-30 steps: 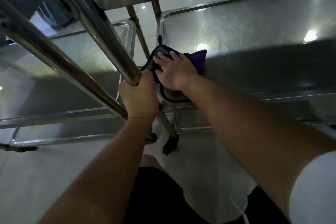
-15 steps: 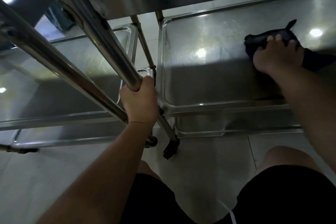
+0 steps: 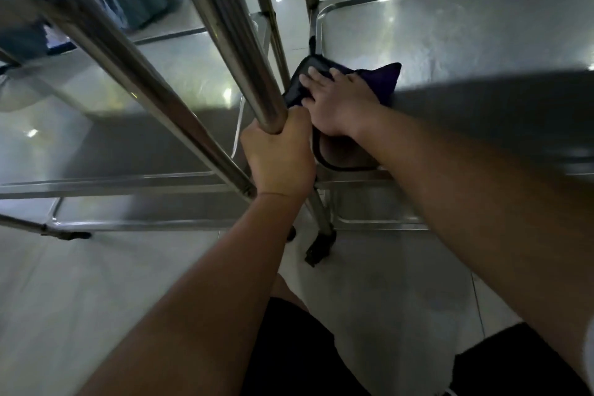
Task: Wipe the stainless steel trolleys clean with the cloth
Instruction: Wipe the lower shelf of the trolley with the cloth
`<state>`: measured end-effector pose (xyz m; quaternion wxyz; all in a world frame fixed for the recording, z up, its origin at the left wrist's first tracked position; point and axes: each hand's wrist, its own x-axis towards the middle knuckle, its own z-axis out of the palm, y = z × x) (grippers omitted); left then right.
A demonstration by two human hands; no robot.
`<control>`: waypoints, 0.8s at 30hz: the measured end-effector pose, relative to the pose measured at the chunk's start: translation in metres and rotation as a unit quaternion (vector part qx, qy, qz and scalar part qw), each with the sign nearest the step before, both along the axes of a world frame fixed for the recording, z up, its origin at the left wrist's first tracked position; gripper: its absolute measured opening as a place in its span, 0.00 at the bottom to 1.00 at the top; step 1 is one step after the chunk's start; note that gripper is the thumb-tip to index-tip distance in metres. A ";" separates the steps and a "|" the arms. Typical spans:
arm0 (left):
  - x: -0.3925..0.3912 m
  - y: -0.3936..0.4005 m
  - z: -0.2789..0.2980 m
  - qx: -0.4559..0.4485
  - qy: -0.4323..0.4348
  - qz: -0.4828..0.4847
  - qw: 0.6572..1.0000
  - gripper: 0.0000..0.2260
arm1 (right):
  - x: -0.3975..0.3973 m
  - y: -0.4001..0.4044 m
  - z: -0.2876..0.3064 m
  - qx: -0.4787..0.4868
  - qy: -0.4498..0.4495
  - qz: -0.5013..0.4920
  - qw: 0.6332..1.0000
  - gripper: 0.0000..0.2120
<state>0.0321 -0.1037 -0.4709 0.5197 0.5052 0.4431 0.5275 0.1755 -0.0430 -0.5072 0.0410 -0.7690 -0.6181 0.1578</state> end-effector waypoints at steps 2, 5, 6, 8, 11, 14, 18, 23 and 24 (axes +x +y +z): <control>-0.001 0.002 -0.001 -0.002 0.006 0.001 1.000 0.12 | -0.012 -0.022 0.003 -0.011 0.012 0.048 0.999 0.31; -0.003 0.004 -0.002 -0.004 0.046 0.003 0.999 0.12 | -0.031 -0.060 0.004 -0.013 0.024 0.111 0.993 0.30; -0.004 0.003 -0.001 -0.010 0.053 0.005 0.999 0.12 | -0.034 -0.071 0.004 -0.012 0.030 0.123 0.992 0.29; -0.004 0.003 -0.001 -0.020 0.060 0.010 0.998 0.12 | -0.035 -0.083 0.006 -0.014 0.044 0.131 0.990 0.29; -0.005 0.000 0.001 -0.027 0.059 0.011 0.998 0.12 | -0.034 -0.093 0.007 -0.016 0.069 0.118 0.990 0.28; -0.008 -0.004 0.006 -0.018 0.073 -0.003 0.997 0.12 | -0.028 -0.107 0.001 -0.003 0.064 0.096 0.993 0.28; -0.009 -0.011 0.012 -0.017 0.099 0.008 0.995 0.20 | -0.012 -0.138 -0.008 0.028 -0.006 0.060 0.998 0.29; -0.015 -0.016 0.016 -0.029 0.175 0.011 0.984 0.20 | 0.022 -0.174 -0.005 0.031 -0.066 0.023 0.997 0.29; -0.018 -0.016 0.014 -0.025 0.185 0.011 0.982 0.19 | 0.030 -0.181 -0.003 0.029 -0.066 0.015 0.997 0.29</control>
